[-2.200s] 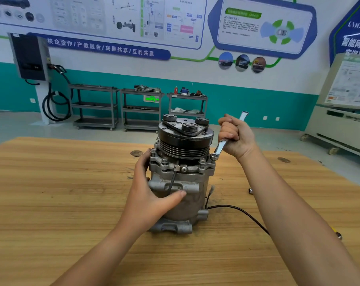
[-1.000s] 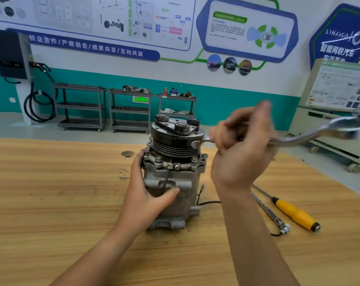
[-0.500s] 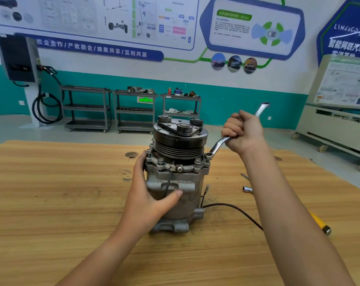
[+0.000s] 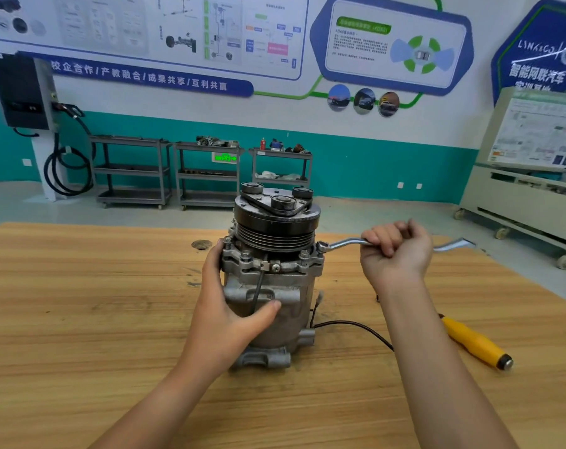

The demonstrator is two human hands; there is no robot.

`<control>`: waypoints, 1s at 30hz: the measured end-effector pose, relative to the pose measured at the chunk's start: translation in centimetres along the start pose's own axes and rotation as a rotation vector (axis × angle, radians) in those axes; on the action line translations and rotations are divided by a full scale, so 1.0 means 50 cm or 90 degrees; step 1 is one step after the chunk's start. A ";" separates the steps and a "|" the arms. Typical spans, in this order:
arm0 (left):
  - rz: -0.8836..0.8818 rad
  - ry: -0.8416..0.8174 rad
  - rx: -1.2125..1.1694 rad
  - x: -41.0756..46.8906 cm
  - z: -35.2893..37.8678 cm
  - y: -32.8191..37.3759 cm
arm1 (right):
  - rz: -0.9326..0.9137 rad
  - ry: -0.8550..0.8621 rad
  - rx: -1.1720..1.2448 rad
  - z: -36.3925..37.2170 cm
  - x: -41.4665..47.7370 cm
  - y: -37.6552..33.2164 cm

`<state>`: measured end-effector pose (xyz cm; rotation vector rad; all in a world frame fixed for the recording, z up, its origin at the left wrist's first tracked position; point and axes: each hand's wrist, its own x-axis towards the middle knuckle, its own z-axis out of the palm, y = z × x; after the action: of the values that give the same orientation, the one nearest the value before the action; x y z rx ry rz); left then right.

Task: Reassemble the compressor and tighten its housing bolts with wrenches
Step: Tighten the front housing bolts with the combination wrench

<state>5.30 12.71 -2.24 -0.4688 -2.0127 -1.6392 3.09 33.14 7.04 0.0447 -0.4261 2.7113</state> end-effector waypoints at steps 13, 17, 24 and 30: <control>-0.013 -0.010 -0.004 -0.001 -0.002 0.002 | -0.213 -0.069 -0.088 -0.025 -0.163 0.058; -0.010 -0.016 0.004 -0.001 -0.004 0.004 | -0.193 -0.076 -0.143 0.040 -0.103 0.001; -0.017 -0.020 0.020 0.001 -0.008 0.009 | 0.073 0.051 -0.083 0.069 0.027 0.007; -0.006 -0.024 0.035 0.001 -0.009 0.006 | 0.162 0.041 -0.032 0.066 0.077 0.021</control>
<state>5.52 12.34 -1.89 -0.4747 -2.0845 -1.5879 -0.97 32.70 10.24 -0.1185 -0.5116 2.9392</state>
